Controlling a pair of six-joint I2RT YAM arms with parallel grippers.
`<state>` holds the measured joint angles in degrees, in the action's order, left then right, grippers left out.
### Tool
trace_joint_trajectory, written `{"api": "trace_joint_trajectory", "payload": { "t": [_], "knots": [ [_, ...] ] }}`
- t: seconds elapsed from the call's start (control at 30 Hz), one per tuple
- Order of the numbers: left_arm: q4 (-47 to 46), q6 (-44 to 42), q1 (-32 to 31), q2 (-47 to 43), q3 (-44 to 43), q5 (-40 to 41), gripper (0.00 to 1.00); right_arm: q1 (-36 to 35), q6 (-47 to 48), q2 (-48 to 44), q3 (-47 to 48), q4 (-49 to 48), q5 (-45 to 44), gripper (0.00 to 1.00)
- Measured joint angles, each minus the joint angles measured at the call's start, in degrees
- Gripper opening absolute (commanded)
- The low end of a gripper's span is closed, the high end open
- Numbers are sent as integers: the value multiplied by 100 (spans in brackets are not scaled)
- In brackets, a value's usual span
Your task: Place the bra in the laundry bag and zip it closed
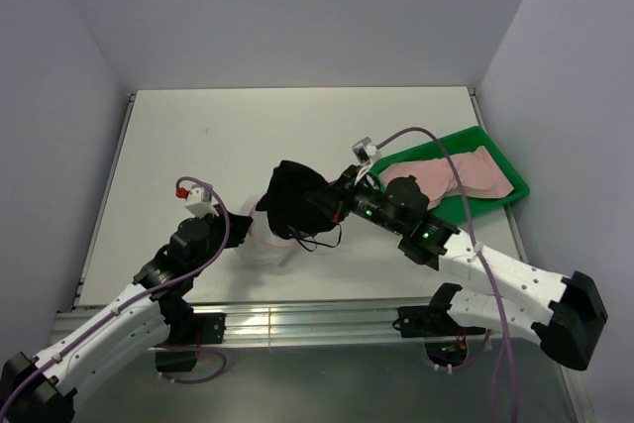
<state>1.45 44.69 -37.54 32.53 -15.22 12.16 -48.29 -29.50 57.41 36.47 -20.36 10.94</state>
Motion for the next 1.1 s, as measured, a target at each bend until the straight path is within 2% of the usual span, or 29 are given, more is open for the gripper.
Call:
{"api": "trace_joint_trajectory", "payload": {
  "t": [0.07, 0.2, 0.57, 0.8, 1.1],
  "knots": [
    [-35, 0, 2, 35, 0, -22, 0, 0, 175, -289, 186, 166, 17, 0],
    [-184, 0, 7, 61, 0, -83, 0, 0, 407, -243, 407, 249, 186, 0],
    [-254, 0, 7, 96, -7, -186, 0, 9, 708, 1320, 450, 538, 595, 0],
    [-385, -2, 9, 146, -15, -223, 0, 15, 835, 2177, 1049, 623, 811, 0],
    [-673, -120, 22, 378, -293, -221, 0, -59, 636, 2531, 890, 433, 1084, 0]
  ]
}}
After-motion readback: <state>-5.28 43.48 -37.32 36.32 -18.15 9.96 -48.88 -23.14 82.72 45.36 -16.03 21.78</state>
